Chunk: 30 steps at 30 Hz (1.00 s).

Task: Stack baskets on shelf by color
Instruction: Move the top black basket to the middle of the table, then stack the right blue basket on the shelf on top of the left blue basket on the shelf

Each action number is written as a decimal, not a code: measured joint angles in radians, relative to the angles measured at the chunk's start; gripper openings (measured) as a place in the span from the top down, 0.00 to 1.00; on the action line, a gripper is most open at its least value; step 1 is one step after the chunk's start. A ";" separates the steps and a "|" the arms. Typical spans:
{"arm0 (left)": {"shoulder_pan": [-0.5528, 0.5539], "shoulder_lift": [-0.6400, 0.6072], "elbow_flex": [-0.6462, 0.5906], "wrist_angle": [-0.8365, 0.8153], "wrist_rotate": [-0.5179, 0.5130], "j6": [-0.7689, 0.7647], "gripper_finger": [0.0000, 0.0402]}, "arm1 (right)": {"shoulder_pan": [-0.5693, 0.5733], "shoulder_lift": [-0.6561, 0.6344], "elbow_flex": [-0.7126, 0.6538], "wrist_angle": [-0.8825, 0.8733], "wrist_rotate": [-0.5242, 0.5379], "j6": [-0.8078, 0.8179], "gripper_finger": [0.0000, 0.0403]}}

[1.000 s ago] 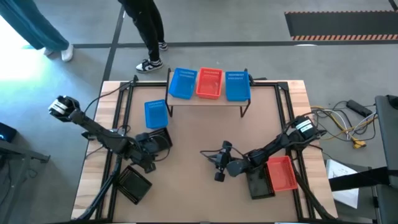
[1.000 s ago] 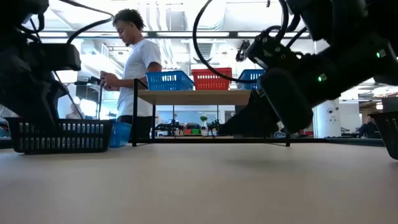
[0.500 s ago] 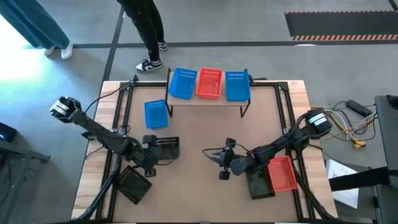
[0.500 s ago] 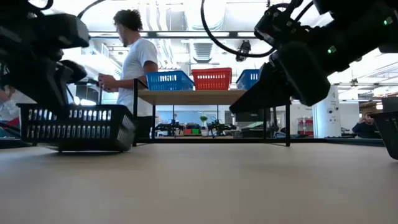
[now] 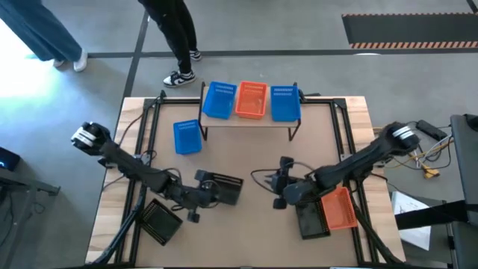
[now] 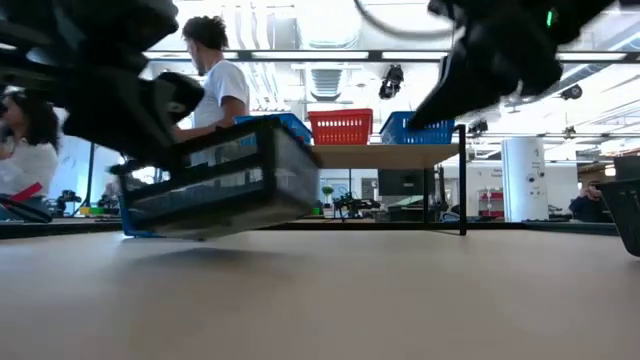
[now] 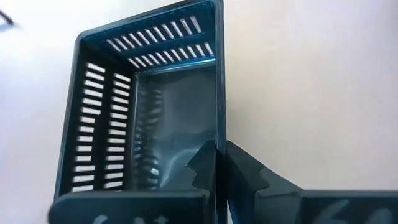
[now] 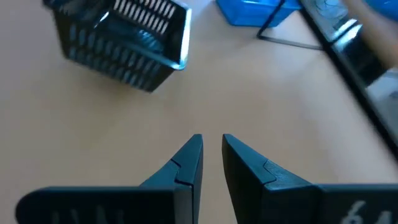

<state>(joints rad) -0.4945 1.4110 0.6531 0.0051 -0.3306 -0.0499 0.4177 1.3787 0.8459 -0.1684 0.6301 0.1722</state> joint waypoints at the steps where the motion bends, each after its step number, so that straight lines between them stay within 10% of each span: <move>1: 0.005 0.016 0.003 0.033 -0.002 0.016 1.00 | -0.007 -0.032 0.032 -0.091 0.000 0.000 0.87; 11: 0.074 0.089 0.010 0.179 0.001 0.073 0.92 | -0.302 -0.145 0.449 -0.772 0.006 -0.181 0.69; 19: 0.080 0.071 0.017 0.197 0.016 0.089 0.72 | -0.643 -0.097 0.523 -0.828 -0.214 -0.492 0.54; 30: -0.002 -0.218 0.009 0.032 -0.113 0.022 0.64 | -0.804 0.016 0.522 -0.852 -0.423 -0.577 0.71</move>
<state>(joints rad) -0.4965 1.1932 0.6618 0.0371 -0.4440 -0.0280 -0.3859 1.3948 1.3676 -1.0209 0.2071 -0.4046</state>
